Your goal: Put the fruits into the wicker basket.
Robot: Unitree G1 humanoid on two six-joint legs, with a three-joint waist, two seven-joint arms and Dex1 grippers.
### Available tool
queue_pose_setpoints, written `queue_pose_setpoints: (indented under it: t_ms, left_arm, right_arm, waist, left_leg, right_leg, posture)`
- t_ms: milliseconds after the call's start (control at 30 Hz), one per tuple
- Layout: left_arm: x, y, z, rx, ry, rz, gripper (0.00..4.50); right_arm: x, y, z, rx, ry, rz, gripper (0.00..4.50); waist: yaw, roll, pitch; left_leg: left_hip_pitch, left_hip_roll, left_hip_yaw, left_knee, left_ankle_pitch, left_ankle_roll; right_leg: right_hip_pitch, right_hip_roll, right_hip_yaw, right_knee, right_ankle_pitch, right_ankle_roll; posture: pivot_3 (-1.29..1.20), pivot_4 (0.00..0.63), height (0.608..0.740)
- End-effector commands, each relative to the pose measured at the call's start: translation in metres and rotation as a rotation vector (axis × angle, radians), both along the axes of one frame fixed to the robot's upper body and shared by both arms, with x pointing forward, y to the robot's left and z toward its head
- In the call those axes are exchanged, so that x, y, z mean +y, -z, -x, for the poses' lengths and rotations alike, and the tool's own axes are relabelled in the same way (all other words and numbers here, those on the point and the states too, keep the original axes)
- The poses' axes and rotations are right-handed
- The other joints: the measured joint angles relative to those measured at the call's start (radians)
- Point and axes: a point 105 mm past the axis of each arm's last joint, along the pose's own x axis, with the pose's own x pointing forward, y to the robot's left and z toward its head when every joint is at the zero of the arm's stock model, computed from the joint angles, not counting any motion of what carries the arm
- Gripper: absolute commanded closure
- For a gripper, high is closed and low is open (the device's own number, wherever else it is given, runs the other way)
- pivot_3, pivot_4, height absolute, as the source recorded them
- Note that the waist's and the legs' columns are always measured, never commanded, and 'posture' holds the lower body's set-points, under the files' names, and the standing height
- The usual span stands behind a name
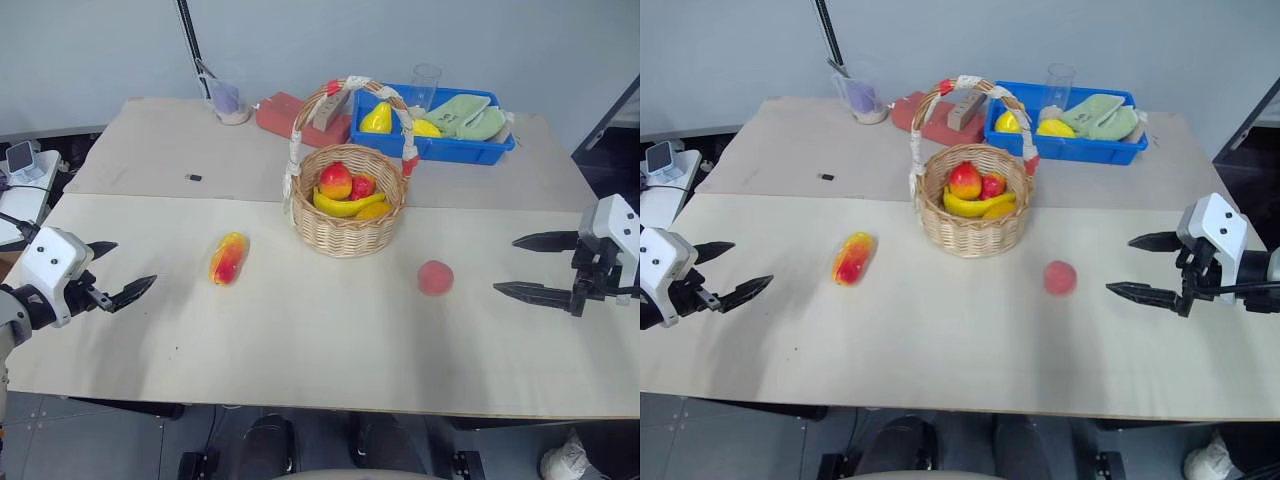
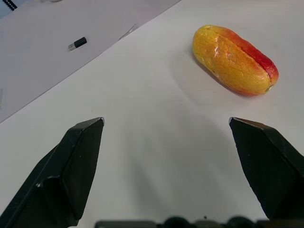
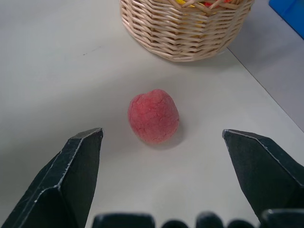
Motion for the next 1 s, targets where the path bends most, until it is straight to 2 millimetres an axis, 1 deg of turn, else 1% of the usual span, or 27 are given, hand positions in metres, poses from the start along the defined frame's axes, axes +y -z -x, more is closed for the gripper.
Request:
queue_pose_setpoints:
  t_ms: [33, 133, 300, 533, 600, 667, 767, 867, 1000]
  left_arm:
    - [-0.004, -0.011, -0.001, -0.037, 0.024, -0.029, 0.00]
    - [-0.004, -0.008, -0.001, -0.023, 0.015, -0.034, 0.00]
    - [-0.009, -0.012, 0.001, -0.034, 0.055, -0.005, 0.00]
    - [-0.006, -0.016, 0.000, -0.066, 0.050, -0.018, 0.00]
    - [-0.003, -0.020, -0.003, -0.083, 0.027, 0.034, 0.00]
    - [-0.008, -0.021, -0.003, -0.082, 0.037, 0.071, 0.00]
    - [-0.019, -0.018, -0.003, -0.065, 0.054, 0.122, 0.00]
    - [-0.033, -0.019, -0.007, -0.062, 0.040, 0.213, 0.00]
    - [-0.052, -0.015, -0.016, -0.060, -0.019, 0.278, 0.00]
  right_arm:
    - [0.001, -0.010, 0.001, -0.040, -0.003, -0.003, 0.04]
    - [0.002, -0.010, 0.001, -0.039, -0.006, -0.004, 0.04]
    - [0.002, -0.011, 0.000, -0.038, -0.011, -0.001, 0.04]
    - [0.003, -0.010, 0.001, -0.037, -0.018, -0.001, 0.04]
    - [0.003, -0.010, 0.000, -0.040, -0.019, -0.002, 0.04]
    - [0.006, -0.010, -0.001, -0.046, -0.023, -0.008, 0.04]
    - [0.013, -0.010, 0.000, -0.051, -0.046, -0.018, 0.04]
    - [0.026, -0.013, 0.004, -0.059, -0.091, -0.035, 0.04]
    - [0.054, -0.024, 0.008, -0.078, -0.183, -0.081, 0.04]
  waist:
    - [0.000, 0.000, 0.000]
    - [0.000, 0.000, 0.000]
    - [0.000, 0.000, 0.000]
    - [0.000, 0.000, 0.000]
    - [0.000, 0.000, 0.000]
    - [0.000, 0.000, 0.000]
    - [-0.001, 0.000, 0.000]
    - [-0.001, 0.000, 0.000]
    - [-0.001, 0.000, 0.000]
  left_leg:
    - [0.000, 0.000, 0.000, 0.000, 0.000, 0.000]
    - [0.000, 0.000, 0.000, 0.000, 0.000, 0.000]
    - [0.000, 0.000, 0.000, 0.000, 0.000, 0.000]
    - [0.000, 0.000, 0.000, 0.000, 0.000, 0.000]
    - [0.000, 0.000, 0.000, 0.000, 0.000, 0.000]
    - [0.000, 0.000, 0.000, 0.000, 0.000, 0.000]
    - [0.000, 0.000, 0.000, 0.000, 0.000, 0.000]
    - [0.000, 0.000, 0.000, 0.000, 0.000, 0.000]
    - [0.000, 0.000, -0.001, 0.000, 0.000, 0.000]
  right_leg:
    - [0.000, 0.000, 0.000, 0.000, 0.000, 0.000]
    - [0.000, 0.000, 0.000, 0.000, 0.000, 0.000]
    - [0.000, 0.000, 0.000, 0.000, 0.000, 0.000]
    - [0.000, 0.000, 0.000, 0.000, 0.000, 0.000]
    - [0.000, 0.000, 0.000, 0.000, 0.000, 0.000]
    - [0.000, 0.000, 0.000, 0.000, 0.000, 0.000]
    - [0.000, 0.000, 0.000, 0.000, 0.000, 0.000]
    - [0.000, 0.000, 0.000, 0.000, 0.000, 0.000]
    - [0.000, 0.000, 0.000, 0.001, 0.000, 0.000]
  posture:
    - [0.00, 0.150, 0.703]
    - [0.00, 0.150, 0.703]
    - [0.00, 0.150, 0.703]
    - [0.00, 0.150, 0.703]
    - [0.00, 0.150, 0.703]
    - [0.00, 0.150, 0.703]
    - [0.00, 0.150, 0.703]
    - [0.00, 0.150, 0.703]
    - [0.00, 0.150, 0.703]
